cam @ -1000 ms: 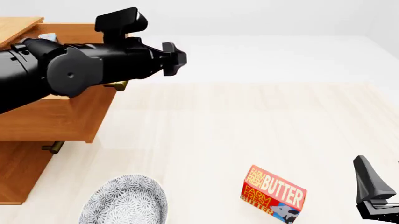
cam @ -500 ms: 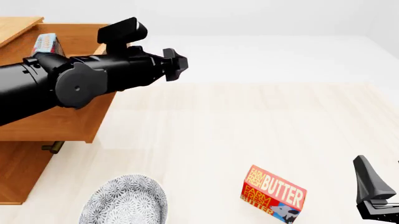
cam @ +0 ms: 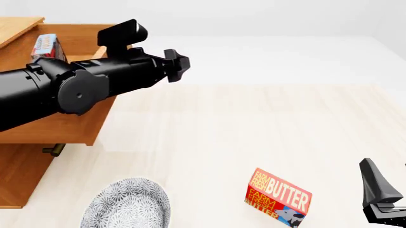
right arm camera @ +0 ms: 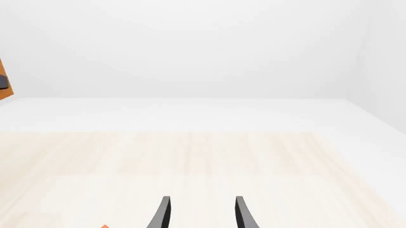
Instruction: Put the chocolate pudding in the top drawer of the cabinet and close it.
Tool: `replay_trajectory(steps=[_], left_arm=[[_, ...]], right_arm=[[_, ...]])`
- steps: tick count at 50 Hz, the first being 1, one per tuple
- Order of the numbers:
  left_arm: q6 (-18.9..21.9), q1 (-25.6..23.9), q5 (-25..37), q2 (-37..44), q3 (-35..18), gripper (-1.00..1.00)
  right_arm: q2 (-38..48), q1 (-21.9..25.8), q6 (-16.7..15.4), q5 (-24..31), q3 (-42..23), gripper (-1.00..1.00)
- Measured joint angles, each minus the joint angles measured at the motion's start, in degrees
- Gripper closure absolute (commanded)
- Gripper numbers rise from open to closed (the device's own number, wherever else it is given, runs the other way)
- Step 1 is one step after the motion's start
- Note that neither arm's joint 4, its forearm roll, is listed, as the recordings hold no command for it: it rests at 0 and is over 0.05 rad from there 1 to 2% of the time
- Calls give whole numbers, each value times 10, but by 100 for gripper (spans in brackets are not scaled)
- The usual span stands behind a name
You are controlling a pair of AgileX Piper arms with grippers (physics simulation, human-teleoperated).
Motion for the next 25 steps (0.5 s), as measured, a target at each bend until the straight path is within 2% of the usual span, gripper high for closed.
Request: replay_trajectory(steps=[25], left_arm=[[4,24,-4,-2,7,-100]], right_arm=[[0,0,0,0,0,-100]])
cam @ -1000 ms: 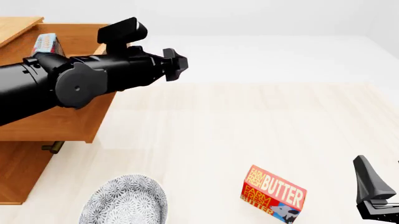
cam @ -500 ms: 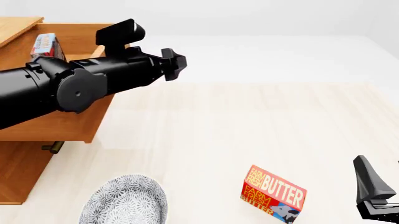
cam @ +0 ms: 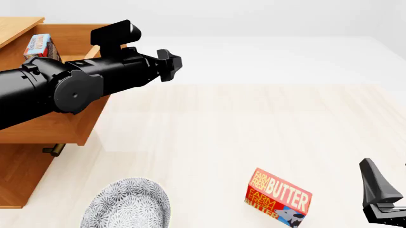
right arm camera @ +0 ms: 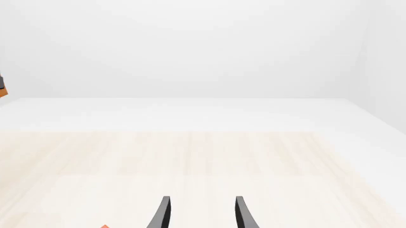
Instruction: Put the chocolate pudding in the top drawer of the cabinet and close it.
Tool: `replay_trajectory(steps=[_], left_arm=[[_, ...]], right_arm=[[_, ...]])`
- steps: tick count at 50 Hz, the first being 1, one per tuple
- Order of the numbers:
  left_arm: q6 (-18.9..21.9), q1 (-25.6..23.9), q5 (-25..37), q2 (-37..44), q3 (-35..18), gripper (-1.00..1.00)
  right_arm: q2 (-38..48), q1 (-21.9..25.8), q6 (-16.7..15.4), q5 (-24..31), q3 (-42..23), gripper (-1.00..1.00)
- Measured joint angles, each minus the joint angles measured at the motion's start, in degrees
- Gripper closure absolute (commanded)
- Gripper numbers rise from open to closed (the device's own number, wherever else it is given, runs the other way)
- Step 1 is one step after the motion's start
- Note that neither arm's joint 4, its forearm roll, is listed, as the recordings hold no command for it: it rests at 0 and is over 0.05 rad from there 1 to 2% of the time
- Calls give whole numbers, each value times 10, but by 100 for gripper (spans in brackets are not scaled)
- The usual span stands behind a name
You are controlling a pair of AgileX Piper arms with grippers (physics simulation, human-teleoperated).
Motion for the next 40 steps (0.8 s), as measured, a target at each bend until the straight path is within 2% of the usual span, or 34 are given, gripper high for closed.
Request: replay_trajectory(steps=[40], left_arm=[[8,27,1,-5,9,-100]], right_arm=[[0,0,0,0,0,-100]])
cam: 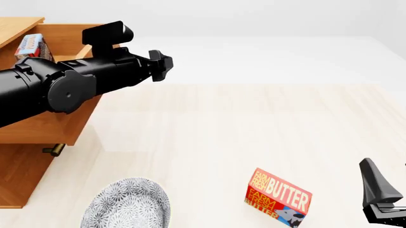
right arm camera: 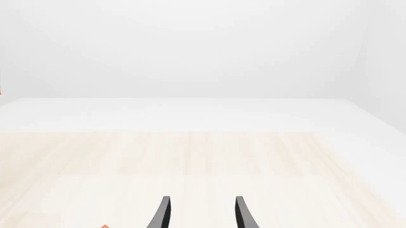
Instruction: Put the chocolate pudding in the top drawer of the cabinet and close it.
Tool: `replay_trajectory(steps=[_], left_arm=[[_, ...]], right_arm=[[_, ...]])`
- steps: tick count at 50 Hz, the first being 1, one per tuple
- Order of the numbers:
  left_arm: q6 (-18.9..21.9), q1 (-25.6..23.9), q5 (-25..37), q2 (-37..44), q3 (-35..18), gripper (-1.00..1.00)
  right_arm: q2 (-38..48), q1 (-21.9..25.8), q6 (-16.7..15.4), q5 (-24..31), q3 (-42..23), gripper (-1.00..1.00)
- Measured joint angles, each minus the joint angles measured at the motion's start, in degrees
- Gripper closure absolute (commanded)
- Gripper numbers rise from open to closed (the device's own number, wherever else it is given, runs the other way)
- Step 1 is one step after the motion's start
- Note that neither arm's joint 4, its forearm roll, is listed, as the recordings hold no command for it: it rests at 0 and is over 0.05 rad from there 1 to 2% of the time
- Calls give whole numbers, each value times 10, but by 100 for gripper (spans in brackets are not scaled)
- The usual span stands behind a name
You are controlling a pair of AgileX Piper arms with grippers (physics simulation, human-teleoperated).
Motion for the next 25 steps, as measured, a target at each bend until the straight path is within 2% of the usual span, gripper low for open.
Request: replay_trajectory(steps=[25], left_arm=[[6,18,2,5,-4,-100]], right_arm=[[0,0,0,0,0,-100]])
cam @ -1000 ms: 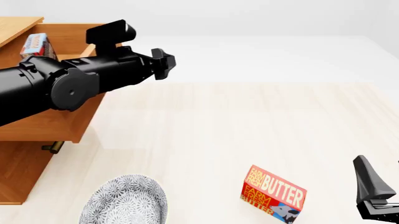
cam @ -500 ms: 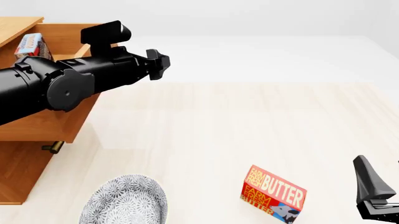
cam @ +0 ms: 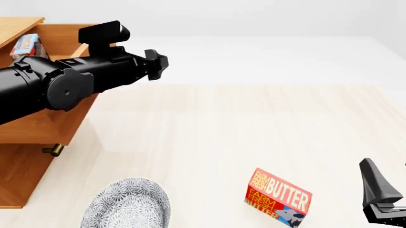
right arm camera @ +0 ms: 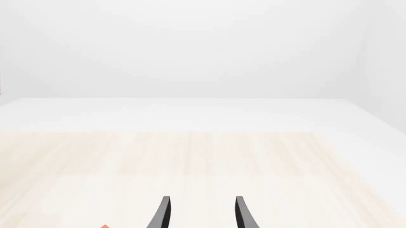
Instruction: Put the chocolate pudding in the top drawer of the cabinet and close it.
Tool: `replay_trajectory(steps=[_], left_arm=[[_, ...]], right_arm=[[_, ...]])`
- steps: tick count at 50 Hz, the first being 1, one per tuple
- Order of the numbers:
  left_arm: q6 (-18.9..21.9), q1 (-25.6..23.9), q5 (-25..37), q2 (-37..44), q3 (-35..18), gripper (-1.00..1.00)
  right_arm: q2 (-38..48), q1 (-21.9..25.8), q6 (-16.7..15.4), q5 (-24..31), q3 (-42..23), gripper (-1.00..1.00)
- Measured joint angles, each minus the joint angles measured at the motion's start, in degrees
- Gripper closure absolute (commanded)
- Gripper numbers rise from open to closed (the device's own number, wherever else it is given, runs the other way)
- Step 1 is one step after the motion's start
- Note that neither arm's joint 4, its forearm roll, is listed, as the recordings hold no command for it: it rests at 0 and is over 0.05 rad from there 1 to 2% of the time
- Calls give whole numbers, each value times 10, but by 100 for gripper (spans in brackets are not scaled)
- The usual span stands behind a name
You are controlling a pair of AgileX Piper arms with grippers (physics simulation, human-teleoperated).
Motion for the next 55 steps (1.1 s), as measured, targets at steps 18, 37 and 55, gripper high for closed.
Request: replay_trajectory(steps=[18,37,55], left_arm=[[7,10,3,6,-5,-100],[16,28,11,10,-10,-100],[24,48,19,9,-11,-100]], right_arm=[[0,0,0,0,0,-100],[0,0,0,0,0,-100],[0,0,0,0,0,-100]])
